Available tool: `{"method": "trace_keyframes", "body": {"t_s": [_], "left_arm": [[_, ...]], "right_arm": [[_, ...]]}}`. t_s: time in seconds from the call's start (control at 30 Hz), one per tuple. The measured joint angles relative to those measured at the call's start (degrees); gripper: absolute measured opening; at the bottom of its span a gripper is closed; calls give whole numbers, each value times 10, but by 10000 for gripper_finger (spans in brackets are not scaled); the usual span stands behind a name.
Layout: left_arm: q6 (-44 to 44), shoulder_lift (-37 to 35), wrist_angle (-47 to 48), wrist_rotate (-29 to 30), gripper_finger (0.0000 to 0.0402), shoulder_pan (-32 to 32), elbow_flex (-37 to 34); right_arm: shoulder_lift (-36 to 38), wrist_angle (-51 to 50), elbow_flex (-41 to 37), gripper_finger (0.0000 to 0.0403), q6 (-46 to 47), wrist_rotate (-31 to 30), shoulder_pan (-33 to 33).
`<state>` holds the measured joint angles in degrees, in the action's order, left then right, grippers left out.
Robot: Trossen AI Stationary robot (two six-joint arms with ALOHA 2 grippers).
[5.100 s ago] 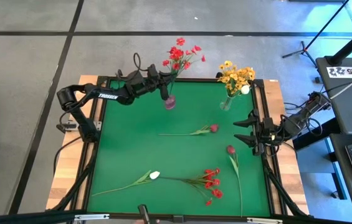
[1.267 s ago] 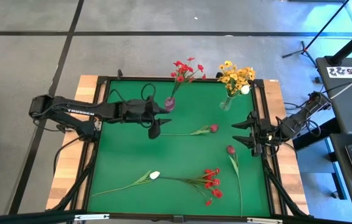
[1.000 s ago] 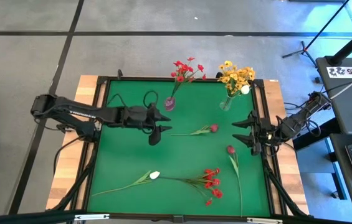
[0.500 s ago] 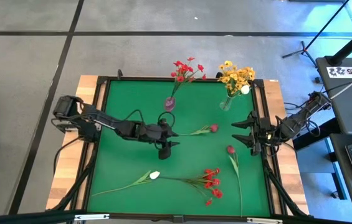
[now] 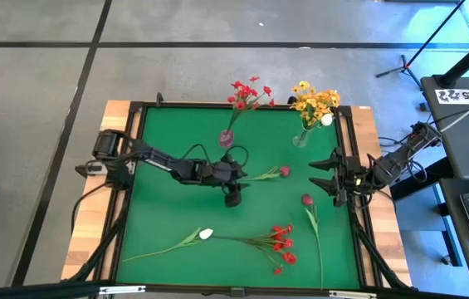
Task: Sort flowers into vase by color
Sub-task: Put the top pink flower into the pink vase
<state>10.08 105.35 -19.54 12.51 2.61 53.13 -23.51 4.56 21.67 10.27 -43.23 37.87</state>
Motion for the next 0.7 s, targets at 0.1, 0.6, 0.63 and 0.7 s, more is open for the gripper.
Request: {"method": "trace_keyframes", "body": {"t_s": [0.1, 0.6, 0.63, 0.7], "left_arm": [[-15, 27, 40, -3, 175, -4, 46], [45, 130, 168, -18, 175, -44, 153], [53, 133, 168, -19, 175, -46, 155], [59, 133, 185, -18, 175, -50, 156]], "right_arm": [[0, 0, 0, 241, 1, -1, 0], [0, -3, 0, 241, 4, 2, 0], [0, -4, 0, 241, 4, 2, 0], [0, -5, 0, 241, 4, 2, 0]]}}
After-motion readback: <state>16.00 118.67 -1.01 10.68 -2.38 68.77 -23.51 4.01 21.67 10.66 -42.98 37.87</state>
